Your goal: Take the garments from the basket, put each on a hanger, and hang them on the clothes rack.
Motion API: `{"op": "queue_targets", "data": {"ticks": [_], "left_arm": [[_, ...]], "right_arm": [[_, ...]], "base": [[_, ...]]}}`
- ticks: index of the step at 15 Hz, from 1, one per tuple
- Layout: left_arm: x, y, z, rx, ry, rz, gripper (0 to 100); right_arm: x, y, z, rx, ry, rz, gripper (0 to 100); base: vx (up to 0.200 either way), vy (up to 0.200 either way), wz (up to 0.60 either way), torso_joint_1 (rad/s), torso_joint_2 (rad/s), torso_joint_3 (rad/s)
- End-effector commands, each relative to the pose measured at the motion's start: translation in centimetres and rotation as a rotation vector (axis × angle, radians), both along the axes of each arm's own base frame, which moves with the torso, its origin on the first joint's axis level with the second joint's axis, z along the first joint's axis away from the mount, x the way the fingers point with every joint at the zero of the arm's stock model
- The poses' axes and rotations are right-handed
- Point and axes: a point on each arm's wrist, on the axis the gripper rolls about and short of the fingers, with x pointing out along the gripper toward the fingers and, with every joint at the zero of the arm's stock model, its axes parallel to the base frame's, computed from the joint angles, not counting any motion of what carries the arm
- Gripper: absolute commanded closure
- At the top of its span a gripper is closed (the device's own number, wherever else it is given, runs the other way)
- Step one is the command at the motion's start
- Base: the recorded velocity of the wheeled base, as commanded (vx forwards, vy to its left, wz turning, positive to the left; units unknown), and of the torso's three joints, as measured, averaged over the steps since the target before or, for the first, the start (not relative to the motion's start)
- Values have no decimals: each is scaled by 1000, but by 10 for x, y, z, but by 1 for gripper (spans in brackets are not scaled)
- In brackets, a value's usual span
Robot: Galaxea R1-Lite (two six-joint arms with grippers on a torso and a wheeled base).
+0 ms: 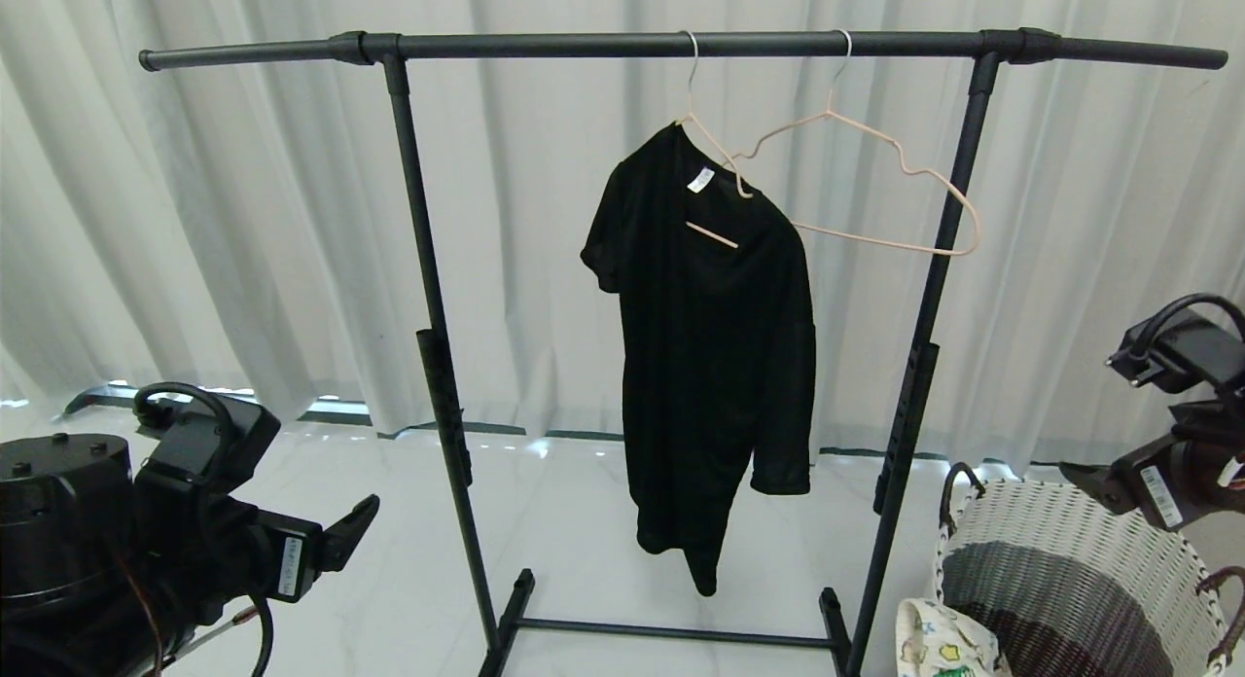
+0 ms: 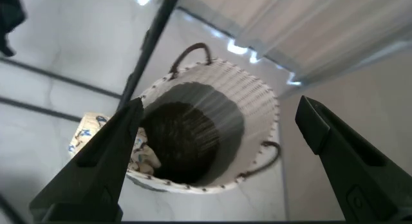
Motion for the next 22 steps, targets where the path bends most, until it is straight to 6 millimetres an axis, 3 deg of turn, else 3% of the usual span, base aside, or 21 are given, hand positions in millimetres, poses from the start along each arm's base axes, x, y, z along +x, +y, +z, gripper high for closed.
{"op": "queue_targets", "data": {"ticks": [1,5,12,17,22], "left_arm": [[3,-1,-2,2,12,-1,0],[7,-1,-1,4,12,0,0],[9,-1,-4,8,26,4,0],[4,-1,-10,14,51,4,0],[-4,0,-16,19,75,3,0]], "right_arm": [[2,1,-20,-25,82,12,0],[-6,8,-62,-72,244,60,0],[3,26,-134,-146,468,126,0],[12,44,-160,-176,535,189,0],[37,57,-181,-176,518,196,0]], "base": [[200,0,0,2,7,2],[50,0,0,1,2,-1],[0,0,0,0,0,0],[0,0,0,0,0,0],[0,0,0,0,0,0]]}}
